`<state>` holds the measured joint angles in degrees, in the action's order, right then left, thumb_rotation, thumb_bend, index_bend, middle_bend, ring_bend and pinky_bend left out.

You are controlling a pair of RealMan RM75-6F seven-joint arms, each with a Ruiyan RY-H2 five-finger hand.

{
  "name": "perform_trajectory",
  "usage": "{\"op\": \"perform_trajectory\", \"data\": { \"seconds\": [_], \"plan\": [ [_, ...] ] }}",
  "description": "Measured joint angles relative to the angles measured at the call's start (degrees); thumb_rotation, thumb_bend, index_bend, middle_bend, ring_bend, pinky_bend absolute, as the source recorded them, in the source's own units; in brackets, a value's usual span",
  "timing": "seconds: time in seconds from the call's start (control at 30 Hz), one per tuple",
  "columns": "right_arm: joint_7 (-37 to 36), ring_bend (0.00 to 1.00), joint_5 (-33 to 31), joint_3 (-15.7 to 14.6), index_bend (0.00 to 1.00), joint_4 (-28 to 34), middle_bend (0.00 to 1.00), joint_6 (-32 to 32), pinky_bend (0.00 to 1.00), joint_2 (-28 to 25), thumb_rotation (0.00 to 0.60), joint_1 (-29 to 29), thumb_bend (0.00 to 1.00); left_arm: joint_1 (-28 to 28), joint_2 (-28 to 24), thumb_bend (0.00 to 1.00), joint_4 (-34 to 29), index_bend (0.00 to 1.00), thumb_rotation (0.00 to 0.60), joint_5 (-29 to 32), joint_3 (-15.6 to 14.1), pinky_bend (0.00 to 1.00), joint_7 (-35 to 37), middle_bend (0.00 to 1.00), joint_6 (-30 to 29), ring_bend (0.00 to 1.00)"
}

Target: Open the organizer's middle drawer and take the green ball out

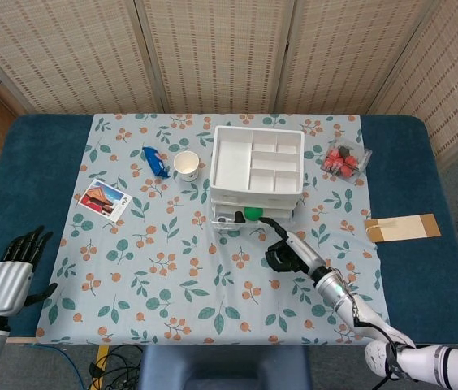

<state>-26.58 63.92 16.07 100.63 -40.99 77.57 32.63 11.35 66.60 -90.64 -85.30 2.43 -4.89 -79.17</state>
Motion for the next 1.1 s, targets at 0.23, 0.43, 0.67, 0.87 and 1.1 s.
{"op": "perform_trajectory", "data": {
  "seconds": [0.23,0.43,0.67,0.87,1.1],
  "plan": [
    [4.6,0.93,-6.0,-0.9,0.09,-1.9,0.80,0.4,1.00,-0.8,0.600,1.8,0.59,0.1,0.0,0.20,-0.1,0.05,0.600,0.1,-0.1,0.09,0.0,0.02,0.2,0.06],
    [7.1,0.93,-9.2,-1.5,0.17,-3.3,0.80,0.5,1.00,-0.4,0.600,3.1,0.59,0.2,0.2,0.20,0.0,0.05,0.600,0.3,-0.1,0.09,0.0,0.02,0.5,0.06],
    [8.5,0.93,-10.6,-1.8,0.24,-3.5,0.80,1.2,1.00,-0.1,0.600,4.2,0.59,0.1,0.1,0.20,0.1,0.05,0.600,0.4,-0.1,0.09,0.2,0.02,0.4,0.06],
    [8.7,0.93,-10.2,-2.3,0.24,-1.9,0.80,1.2,1.00,-0.9,0.600,3.9,0.59,0.1,0.1,0.20,0.2,0.05,0.600,0.3,-0.2,0.09,0.3,0.02,0.3,0.06],
    [8.4,0.93,-8.3,-3.3,0.24,0.7,0.80,1.0,1.00,-2.0,0.600,3.0,0.59,0.1,0.2,0.20,0.2,0.05,0.600,0.2,-0.2,0.09,0.4,0.02,0.4,0.06]
  ]
}}
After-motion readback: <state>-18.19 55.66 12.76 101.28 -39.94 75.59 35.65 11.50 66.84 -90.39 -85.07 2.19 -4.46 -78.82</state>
